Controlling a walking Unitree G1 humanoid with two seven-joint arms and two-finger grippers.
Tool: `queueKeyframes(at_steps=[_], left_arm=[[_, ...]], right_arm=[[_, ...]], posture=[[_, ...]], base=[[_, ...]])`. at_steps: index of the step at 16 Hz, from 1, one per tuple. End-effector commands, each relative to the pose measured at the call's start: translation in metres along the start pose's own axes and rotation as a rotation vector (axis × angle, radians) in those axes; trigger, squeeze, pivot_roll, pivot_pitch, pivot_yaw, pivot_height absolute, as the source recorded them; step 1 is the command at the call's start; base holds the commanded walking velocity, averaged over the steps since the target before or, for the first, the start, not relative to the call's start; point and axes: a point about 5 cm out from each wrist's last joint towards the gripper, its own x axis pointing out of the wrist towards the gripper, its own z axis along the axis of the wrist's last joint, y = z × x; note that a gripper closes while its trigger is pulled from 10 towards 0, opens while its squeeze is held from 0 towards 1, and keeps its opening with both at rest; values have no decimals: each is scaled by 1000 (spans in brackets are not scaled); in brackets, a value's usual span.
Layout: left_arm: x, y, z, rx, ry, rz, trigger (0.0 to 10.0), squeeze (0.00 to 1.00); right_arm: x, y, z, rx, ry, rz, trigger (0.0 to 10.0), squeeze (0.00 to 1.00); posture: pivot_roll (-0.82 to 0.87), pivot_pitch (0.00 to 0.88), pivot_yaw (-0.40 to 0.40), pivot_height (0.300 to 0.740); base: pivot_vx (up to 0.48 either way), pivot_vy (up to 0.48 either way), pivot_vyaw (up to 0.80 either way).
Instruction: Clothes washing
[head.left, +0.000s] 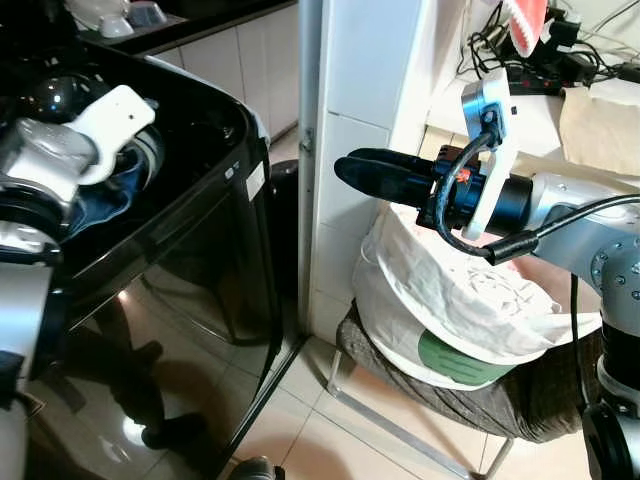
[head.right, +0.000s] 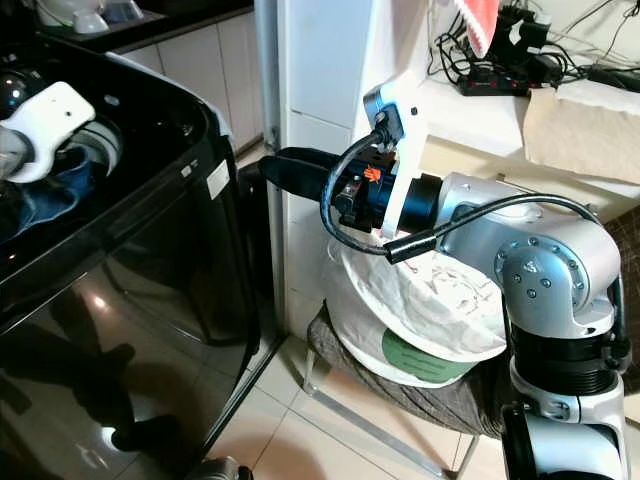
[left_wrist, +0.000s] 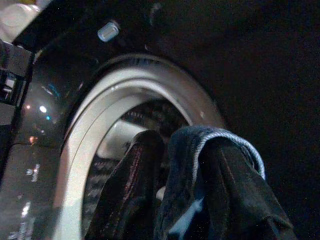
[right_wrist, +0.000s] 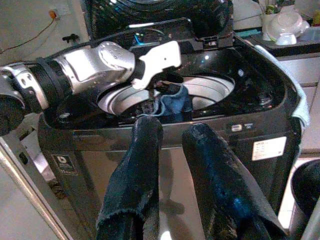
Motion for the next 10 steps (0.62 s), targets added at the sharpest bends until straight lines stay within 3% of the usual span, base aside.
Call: queueKeyframes(at_steps=[1, 2, 3, 4, 6, 7, 8, 10], left_arm=[[-4, 4, -11, 68, 73, -20, 10000, 1000], [-9, 10, -20, 116, 127, -4, 10000, 659], [-13, 15, -24, 144, 152, 11, 10000, 0], [-16, 18, -27, 161, 164, 18, 10000, 0], [-19, 17, -19, 29, 48, -38, 10000, 0], [-22, 25, -11, -97, -20, 55, 10000, 831], [-25, 35, -7, -198, -72, 166, 10000, 1000], [-28, 40, -5, -183, -100, 231, 10000, 1000]], right_arm=[[-2, -3, -2, -12, 14, -14, 10000, 0], [-2, -4, -4, -15, 26, -21, 10000, 0], [-2, -5, -5, -14, 32, -26, 10000, 0], [-1, -6, -5, -12, 33, -28, 10000, 0], [-1, -11, -7, 1, 42, -59, 10000, 0], [-1, -14, -7, 9, 41, -79, 10000, 0], [-1, -17, -7, 17, 39, -95, 10000, 0], [-1, -19, -8, 28, 38, -115, 10000, 0]], posture=[[-9, 0, 9, 740], [-6, 0, 6, 740], [-5, 0, 5, 740], [-4, 0, 5, 740], [-1, 0, 6, 740], [-1, 0, 7, 740], [1, 0, 7, 740], [-2, 0, 9, 740]], base=[[0, 0, 0], [0, 0, 0], [0, 0, 0], [0, 0, 0], [0, 0, 0], [0, 0, 0], [0, 0, 0], [0, 0, 0]])
